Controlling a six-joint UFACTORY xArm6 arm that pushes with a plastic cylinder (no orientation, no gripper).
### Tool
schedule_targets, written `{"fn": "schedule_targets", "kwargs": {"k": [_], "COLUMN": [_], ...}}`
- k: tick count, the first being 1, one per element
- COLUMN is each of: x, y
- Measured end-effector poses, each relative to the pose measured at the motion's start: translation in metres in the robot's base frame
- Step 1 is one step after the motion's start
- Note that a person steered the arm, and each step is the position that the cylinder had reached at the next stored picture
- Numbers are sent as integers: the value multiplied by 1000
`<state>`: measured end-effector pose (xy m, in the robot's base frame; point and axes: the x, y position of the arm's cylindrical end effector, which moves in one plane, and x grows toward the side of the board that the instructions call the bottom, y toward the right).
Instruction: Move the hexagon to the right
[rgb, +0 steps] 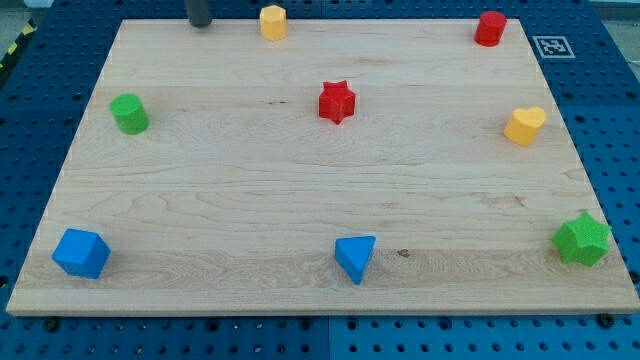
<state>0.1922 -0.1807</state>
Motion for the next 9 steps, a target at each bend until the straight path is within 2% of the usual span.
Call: {"fn": "schedule_targets", "kwargs": {"k": [3,4,5,7,8,9], "x": [0,1,10,48,94,115], "y": [29,90,125,93,65,7]}}
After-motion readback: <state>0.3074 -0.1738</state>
